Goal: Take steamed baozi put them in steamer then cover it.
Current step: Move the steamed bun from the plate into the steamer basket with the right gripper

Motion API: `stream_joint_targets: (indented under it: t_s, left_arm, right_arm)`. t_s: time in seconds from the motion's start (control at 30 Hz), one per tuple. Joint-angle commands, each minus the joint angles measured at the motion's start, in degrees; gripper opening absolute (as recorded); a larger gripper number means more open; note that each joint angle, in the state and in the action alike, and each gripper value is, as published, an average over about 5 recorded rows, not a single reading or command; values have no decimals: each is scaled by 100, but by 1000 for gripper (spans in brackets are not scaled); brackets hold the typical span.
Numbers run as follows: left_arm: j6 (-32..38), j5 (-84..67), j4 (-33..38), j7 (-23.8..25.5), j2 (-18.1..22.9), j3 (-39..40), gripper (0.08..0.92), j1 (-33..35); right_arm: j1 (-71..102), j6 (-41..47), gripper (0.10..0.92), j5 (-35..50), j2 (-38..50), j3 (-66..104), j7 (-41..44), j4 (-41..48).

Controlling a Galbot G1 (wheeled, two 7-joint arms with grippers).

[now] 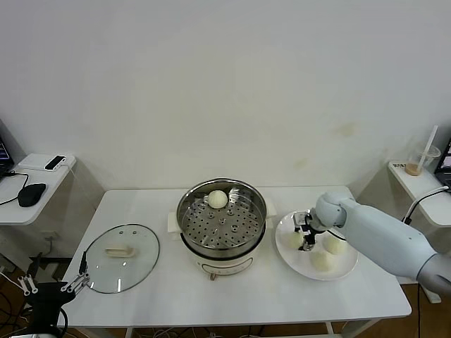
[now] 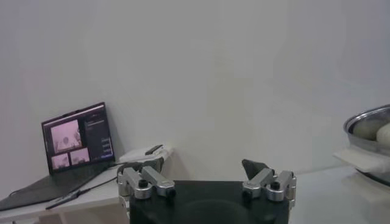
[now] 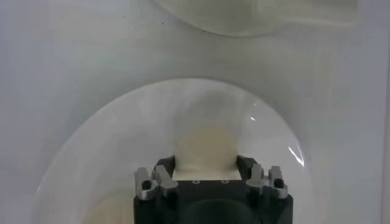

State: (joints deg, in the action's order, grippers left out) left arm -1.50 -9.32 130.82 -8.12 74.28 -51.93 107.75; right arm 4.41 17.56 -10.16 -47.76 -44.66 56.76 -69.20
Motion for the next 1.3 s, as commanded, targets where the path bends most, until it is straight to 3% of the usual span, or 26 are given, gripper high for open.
stream_joint_targets:
  t_s: [0.03, 0.43, 0.67, 0.97, 1.3]
  left_arm:
    - [-2, -1, 6, -4, 0, -1, 823, 0]
    - [-10, -55, 39, -2, -47, 48, 823, -7]
    - [-15, -49, 54, 1, -87, 120, 823, -39]
    - [-42, -58, 2, 1, -121, 138, 823, -150]
    - [-57, -50, -79, 21, -100, 104, 823, -254]
  right_arm:
    - [-250, 11, 630, 9, 78, -16, 324, -107]
    - [-1557, 199, 628, 668, 950, -153, 547, -971]
    - [-2758, 452, 635, 1359, 1005, -712, 469, -1438]
    - [-3674, 1186, 642, 2506, -129, -1359, -2, -1773]
    - [-3232, 1622, 647, 3292, -2049, -1505, -534, -984]
